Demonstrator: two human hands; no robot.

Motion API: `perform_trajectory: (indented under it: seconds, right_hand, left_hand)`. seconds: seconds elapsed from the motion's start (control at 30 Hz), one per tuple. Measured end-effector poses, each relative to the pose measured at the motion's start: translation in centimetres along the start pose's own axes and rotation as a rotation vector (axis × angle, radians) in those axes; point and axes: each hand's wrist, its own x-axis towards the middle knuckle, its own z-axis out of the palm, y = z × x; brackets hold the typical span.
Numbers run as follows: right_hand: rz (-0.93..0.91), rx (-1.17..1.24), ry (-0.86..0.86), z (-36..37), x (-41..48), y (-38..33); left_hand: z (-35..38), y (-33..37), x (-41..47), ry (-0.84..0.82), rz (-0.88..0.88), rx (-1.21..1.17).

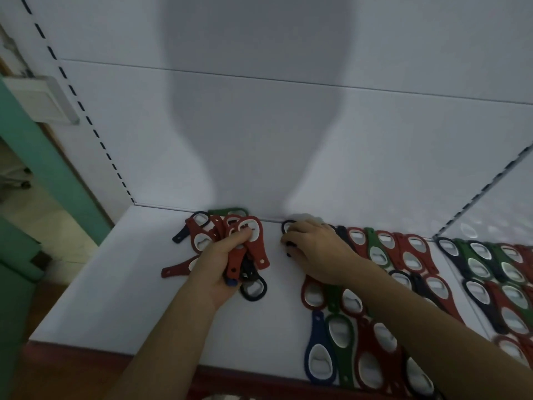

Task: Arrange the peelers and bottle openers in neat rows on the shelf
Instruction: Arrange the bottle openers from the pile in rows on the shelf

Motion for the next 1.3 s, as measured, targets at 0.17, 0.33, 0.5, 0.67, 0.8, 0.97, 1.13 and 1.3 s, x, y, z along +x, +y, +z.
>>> perform_trajectory:
  seconds: [0.17,0.33,0.5,0.67,0.8,0.97,1.13,1.3]
  right_hand:
    - [0.119,0.161,0.141,-1.0,-1.2,-1.0]
    - [0.236,0.935,0.244,-2.7,-1.7,-3.7]
    - [0.421,1.002,0.337,-3.3,-2.3,-2.6]
    - [0.529,0.686,0.231,-1.7,-3.1,-2.0]
    - [0.569,0.397,0.21,0.0,-3.4,-3.3]
    - [0.374,0.246,0.309,0.5,-4.6,-3.1]
    - [0.031,0.166,0.071,0.8,-5.8,-3.2]
    - [0.174,0.681,0.261,-0.5,-6.0,-3.7]
  left_hand:
    - [0.9,-0.7,-0.3,-0.02,0.052,0.036]
    - [2.2,-1.4,-1.1,-0.126,0.122,0.109]
    - [2.2,-1.4,-1.4,0.024,0.165,0.213]
    - [0.7,-1.4,-1.6,0.171,0.309,0.549]
    - [0.8,-1.6,-2.3,0.053,0.56,0.947]
    - [1.0,-1.8,-2.5,0.026,0.683,1.147]
    - [3.1,-1.8,-3.0,0.107,0.337,0.551]
    - [3.5,-1.5,-2.7,0.004,0.122,0.28]
